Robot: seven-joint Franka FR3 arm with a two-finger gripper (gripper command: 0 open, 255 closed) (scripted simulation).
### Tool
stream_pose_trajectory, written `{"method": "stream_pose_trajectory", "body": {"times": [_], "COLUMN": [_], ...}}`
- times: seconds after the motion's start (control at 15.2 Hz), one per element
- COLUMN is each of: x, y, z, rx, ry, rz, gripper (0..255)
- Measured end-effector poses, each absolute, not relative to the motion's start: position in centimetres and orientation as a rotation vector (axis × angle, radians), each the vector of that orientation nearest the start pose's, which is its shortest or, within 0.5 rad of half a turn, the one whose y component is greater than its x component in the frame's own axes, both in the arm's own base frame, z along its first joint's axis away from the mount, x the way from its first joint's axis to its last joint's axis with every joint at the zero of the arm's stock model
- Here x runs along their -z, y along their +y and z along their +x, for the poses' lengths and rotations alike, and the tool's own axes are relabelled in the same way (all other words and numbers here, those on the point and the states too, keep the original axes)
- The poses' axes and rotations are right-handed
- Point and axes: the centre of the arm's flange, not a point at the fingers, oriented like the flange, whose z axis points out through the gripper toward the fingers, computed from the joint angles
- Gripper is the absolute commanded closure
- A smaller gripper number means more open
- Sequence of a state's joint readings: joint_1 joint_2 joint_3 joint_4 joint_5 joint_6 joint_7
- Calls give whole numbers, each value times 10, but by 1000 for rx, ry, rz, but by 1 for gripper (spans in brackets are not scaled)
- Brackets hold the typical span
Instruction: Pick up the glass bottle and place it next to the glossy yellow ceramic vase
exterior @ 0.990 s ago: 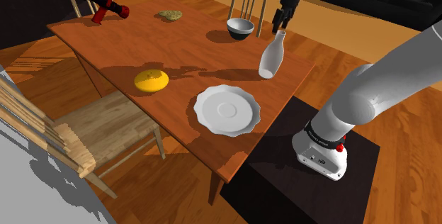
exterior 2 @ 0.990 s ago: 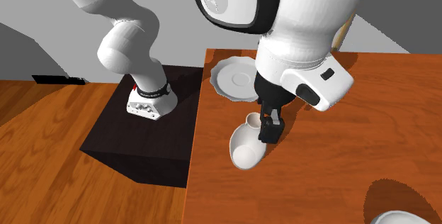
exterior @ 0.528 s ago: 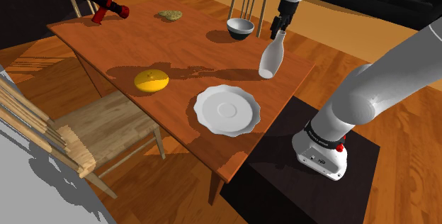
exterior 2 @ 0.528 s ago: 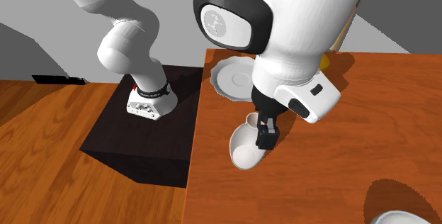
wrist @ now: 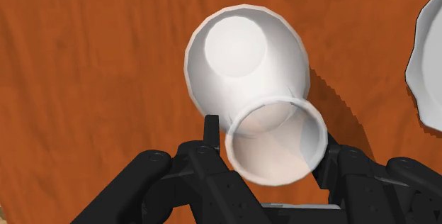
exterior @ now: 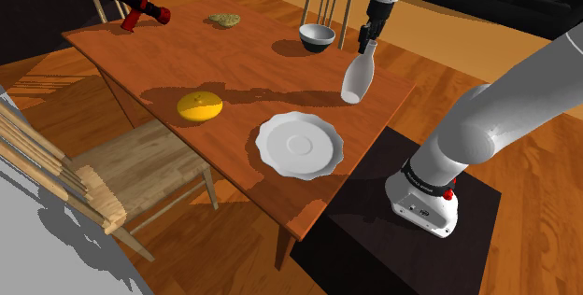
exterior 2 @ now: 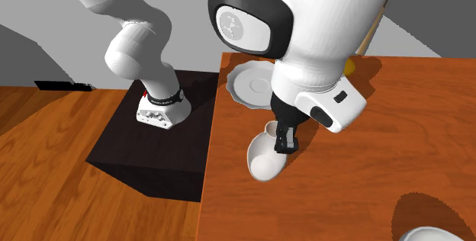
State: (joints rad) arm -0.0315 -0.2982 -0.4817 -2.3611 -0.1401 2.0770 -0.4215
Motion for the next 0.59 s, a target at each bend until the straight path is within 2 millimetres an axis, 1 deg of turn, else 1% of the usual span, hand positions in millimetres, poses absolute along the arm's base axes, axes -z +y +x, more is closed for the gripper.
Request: {"method": "stream_pose_trajectory", "body": {"times": [0.46, 0.59], "x": [-429, -436], "y": [-235, -235], "z": [392, 392], "rx": [-9, -9], "ry": [5, 5], "rz": [-3122, -3123], "gripper": [255, 255]}}
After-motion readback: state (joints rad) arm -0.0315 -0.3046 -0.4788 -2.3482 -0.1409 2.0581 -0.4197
